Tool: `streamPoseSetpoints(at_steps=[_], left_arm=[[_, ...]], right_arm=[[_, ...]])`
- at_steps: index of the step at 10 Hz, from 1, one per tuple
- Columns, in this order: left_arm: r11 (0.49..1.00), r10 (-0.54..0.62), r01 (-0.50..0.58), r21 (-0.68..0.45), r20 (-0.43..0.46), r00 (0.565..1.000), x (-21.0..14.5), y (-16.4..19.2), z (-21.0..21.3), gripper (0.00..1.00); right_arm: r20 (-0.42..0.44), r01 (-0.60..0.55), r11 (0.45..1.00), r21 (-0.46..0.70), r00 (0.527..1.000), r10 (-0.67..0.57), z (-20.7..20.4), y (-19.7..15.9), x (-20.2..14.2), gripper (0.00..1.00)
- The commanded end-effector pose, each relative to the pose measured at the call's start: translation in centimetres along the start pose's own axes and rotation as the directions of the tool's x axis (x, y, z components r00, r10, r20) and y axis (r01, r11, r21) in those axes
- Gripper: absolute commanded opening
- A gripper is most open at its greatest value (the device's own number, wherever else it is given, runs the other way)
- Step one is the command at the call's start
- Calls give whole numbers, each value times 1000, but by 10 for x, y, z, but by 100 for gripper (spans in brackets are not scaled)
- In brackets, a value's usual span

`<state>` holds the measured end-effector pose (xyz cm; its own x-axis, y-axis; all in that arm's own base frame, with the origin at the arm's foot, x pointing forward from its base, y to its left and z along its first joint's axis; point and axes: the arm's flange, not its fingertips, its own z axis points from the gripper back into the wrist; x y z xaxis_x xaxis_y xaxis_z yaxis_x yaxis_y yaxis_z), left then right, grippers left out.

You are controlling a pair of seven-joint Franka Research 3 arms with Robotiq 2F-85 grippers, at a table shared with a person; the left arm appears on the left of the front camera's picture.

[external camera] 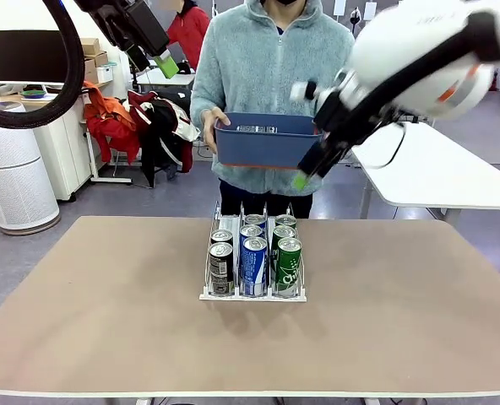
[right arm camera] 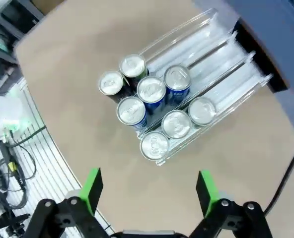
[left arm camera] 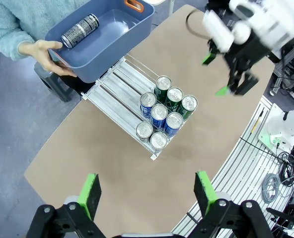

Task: Fill the beverage cans into the dispenser.
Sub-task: Pick up the Pepsi coke handed by the human.

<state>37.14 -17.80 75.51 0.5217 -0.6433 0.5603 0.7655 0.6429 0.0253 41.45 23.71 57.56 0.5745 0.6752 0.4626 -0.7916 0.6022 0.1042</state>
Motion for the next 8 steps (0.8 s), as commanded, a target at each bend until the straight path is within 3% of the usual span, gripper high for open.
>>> streamPoseSetpoints(at_steps=[1,4,8], left_arm=[[1000,0,0,-1,-1,1000,-1,1,0,100],[1000,0,0,-1,-1,1000,-1,1,0,100],[1000,0,0,-1,-1,1000,-1,1,0,100]], right_arm=[[83,17,999,42,996,-21,44,-10,-3,100],[227,41,999,-29,973,-34,121,-8,-1,100],[283,110,994,-21,954,-99,199,-1,1,100]])
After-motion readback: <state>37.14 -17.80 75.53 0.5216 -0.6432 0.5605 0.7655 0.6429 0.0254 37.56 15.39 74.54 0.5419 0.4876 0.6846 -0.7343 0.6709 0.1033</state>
